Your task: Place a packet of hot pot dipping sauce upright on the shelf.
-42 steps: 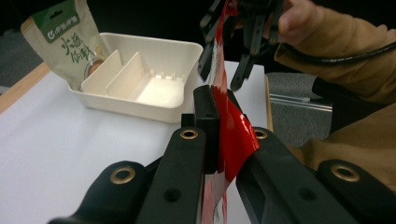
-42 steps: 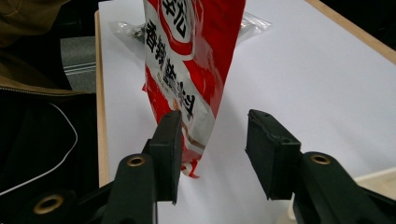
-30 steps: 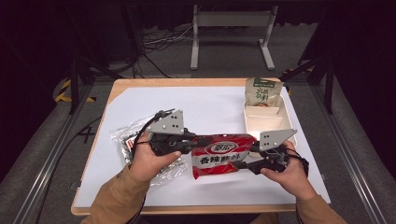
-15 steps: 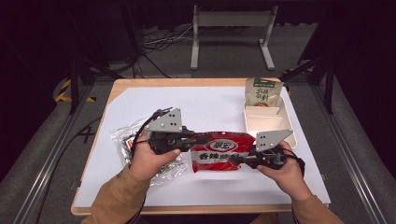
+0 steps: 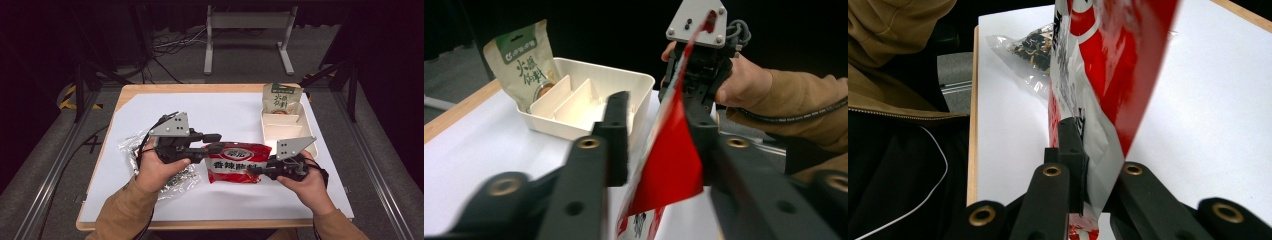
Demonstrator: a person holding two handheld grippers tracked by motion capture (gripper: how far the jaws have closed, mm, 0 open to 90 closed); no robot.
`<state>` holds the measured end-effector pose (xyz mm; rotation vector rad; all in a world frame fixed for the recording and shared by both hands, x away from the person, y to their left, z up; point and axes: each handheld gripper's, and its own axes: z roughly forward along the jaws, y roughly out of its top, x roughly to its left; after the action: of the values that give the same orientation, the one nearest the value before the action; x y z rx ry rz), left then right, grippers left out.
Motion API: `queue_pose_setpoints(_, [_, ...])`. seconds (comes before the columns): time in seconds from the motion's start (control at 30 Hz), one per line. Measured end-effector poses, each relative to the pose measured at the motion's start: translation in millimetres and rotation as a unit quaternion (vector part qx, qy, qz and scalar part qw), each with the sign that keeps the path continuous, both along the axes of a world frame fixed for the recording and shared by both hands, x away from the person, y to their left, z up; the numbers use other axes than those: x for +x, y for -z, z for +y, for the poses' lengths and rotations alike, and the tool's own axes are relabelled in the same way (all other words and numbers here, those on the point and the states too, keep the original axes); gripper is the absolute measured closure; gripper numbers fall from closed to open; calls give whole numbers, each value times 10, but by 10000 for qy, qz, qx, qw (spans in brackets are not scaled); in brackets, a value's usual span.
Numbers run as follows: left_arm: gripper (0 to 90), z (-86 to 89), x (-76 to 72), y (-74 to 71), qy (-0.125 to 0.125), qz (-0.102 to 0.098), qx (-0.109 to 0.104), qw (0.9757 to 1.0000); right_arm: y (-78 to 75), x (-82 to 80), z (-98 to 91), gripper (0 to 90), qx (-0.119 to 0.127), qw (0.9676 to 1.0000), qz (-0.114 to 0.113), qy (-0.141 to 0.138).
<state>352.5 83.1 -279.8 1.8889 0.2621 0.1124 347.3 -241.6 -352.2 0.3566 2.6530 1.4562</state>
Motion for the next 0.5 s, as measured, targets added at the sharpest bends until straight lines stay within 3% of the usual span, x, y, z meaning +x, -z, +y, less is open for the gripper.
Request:
queue_pose_setpoints(0.2, [517,43,18,33,-119,-101,118,9998,-59,2,-54,871,21,10000,22,79])
queue_pose_setpoints(0.33, [453,132,5,21,-216,-145,87,9996,-139,6,-125,871,55,9998,-22,188])
queue_pose_setpoints(0.5, [415,252,5,35,-328,-43,35,9994,-272,17,-216,872,87,9995,-123,292])
